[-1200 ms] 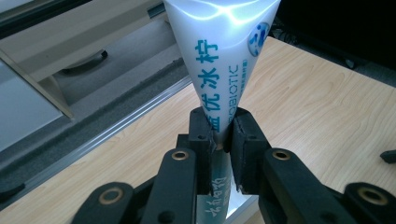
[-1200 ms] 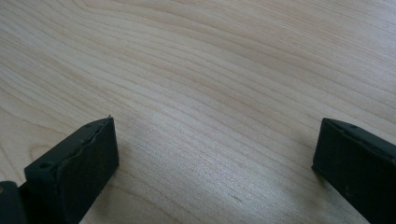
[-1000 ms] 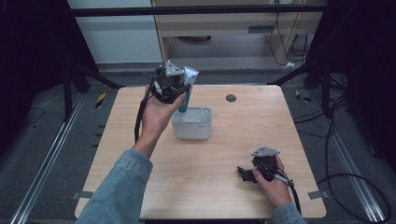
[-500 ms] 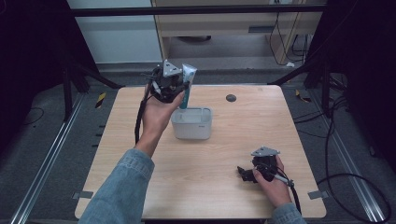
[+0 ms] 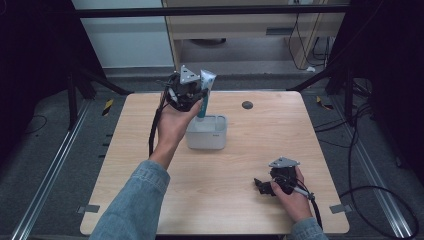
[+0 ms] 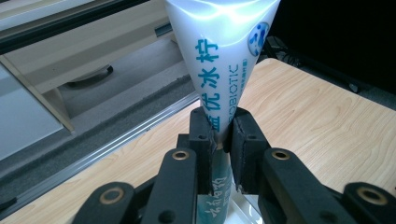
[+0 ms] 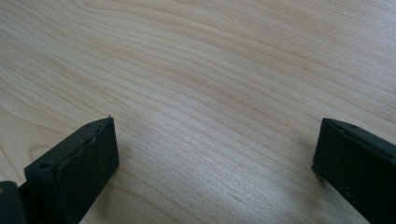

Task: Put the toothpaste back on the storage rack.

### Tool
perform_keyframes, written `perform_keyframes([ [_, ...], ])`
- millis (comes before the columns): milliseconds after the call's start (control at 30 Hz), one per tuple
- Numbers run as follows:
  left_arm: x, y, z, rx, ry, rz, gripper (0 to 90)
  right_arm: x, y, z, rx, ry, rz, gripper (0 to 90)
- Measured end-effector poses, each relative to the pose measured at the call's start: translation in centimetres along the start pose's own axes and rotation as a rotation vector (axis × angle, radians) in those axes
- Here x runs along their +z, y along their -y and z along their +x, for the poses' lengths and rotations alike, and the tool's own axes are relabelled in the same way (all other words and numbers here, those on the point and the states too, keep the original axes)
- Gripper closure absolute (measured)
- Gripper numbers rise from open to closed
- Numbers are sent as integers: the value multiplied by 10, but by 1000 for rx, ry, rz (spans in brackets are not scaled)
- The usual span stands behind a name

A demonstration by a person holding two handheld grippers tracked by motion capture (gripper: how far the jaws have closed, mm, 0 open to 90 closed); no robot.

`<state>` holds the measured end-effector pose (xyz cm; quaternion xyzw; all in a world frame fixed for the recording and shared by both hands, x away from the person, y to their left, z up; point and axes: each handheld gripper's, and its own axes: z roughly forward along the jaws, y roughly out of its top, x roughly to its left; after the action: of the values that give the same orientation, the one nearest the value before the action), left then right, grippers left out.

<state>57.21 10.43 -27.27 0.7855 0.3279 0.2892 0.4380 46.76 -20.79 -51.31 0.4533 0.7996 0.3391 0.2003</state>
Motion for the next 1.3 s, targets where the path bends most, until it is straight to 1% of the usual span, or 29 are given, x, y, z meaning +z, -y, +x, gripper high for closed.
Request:
perform_keyframes([
  [133,2,0,-3,4,5,0,799,0,0,0,0,-1,0,3],
  [167,2,1,-4,-4,12,4,798,0,0,0,0,-1,0,4],
  [200,3,1,-4,1,8,-1,799,0,0,0,0,-1,0,4],
  [267,4,2,-5,-6,16,5,799,0,0,0,1,-1,1,4],
  [500,11,8,-9,-1,29,10,799,0,0,0,0,0,0,4],
  [767,17,13,-9,-5,31,24,799,0,0,0,0,-1,0,4],
  [900,20,18,-7,-13,30,20,799,0,0,0,0,0,0,4],
  [933,22,22,-7,-23,32,13,799,0,0,0,-1,0,0,4],
  [967,22,24,-7,-25,31,11,799,0,0,0,-1,0,0,4],
  [1033,23,26,-7,-23,30,13,799,0,0,0,0,0,0,4],
  [1133,26,34,-8,-13,17,19,799,0,0,0,1,0,1,4],
  [1300,30,39,-10,-11,22,23,799,0,0,0,1,0,1,4],
])
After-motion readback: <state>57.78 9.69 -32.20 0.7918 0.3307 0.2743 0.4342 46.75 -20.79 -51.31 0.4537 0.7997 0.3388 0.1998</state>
